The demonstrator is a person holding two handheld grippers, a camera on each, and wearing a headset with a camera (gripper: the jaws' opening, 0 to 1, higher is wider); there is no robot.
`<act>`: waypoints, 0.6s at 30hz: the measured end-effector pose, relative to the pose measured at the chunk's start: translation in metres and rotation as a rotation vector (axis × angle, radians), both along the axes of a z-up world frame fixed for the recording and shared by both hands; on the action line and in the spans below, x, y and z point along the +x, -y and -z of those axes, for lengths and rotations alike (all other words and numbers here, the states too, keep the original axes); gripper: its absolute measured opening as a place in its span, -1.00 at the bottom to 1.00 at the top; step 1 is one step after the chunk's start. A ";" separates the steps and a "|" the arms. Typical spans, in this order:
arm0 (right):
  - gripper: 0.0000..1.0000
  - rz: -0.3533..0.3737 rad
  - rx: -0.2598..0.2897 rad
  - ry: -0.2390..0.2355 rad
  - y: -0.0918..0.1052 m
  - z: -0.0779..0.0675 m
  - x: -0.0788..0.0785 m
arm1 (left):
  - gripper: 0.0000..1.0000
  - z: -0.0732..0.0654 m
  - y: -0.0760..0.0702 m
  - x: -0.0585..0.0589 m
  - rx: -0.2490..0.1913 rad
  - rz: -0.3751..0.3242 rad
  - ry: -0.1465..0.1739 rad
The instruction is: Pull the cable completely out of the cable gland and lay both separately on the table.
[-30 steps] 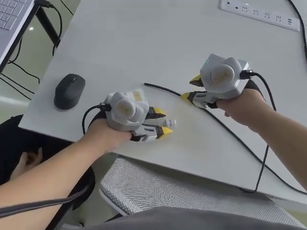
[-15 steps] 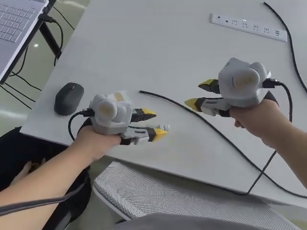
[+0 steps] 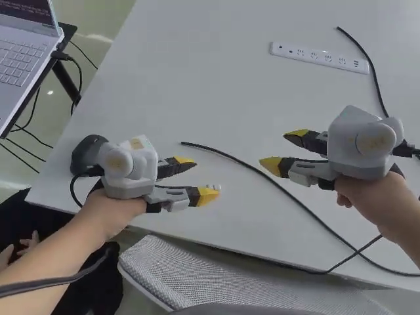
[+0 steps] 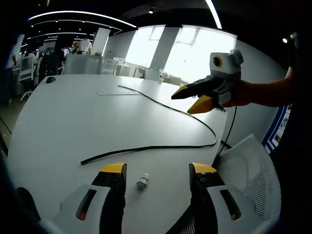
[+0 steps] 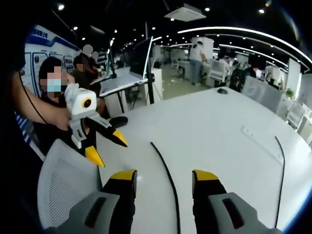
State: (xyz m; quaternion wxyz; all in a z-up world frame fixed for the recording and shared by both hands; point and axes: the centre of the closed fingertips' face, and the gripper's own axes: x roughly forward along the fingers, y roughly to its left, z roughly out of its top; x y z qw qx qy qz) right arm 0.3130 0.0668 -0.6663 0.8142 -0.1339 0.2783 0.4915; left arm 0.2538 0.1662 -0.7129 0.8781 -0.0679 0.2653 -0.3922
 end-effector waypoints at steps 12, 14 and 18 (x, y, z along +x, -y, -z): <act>0.04 0.118 0.130 0.030 0.044 -0.027 -0.019 | 0.27 -0.024 0.009 -0.008 0.006 0.010 0.042; 0.07 0.135 0.143 0.028 0.051 -0.026 -0.025 | 0.33 -0.027 0.009 -0.012 0.014 0.007 0.041; 0.12 0.150 0.138 0.020 0.066 -0.016 -0.036 | 0.41 -0.031 0.006 -0.019 0.030 -0.004 0.048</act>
